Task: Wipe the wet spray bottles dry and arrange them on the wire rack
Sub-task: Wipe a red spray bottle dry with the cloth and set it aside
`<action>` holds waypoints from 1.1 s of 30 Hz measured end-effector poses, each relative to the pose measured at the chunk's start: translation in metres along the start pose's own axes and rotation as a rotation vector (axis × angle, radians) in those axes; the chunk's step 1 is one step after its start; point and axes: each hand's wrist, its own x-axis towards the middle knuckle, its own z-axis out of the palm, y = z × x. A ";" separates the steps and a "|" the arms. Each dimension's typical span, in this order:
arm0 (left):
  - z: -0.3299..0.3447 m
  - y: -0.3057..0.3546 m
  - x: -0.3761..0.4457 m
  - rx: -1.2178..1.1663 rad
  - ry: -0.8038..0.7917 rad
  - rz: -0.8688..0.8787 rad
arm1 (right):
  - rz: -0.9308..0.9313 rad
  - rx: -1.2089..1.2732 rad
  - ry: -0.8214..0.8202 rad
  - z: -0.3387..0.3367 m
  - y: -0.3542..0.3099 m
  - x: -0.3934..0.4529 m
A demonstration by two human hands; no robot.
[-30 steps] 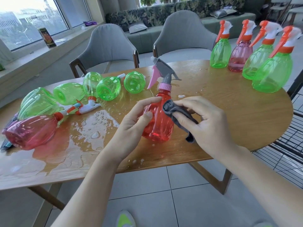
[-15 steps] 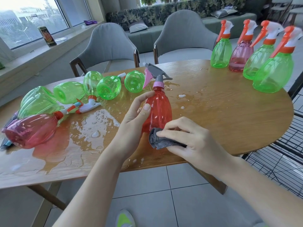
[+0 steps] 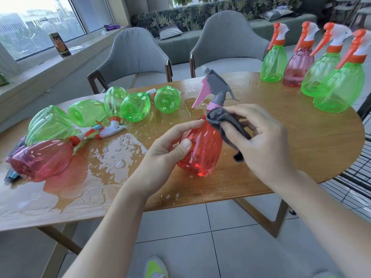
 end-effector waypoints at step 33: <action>0.006 0.002 0.005 -0.178 0.031 -0.069 | -0.349 -0.090 -0.308 0.010 -0.005 -0.036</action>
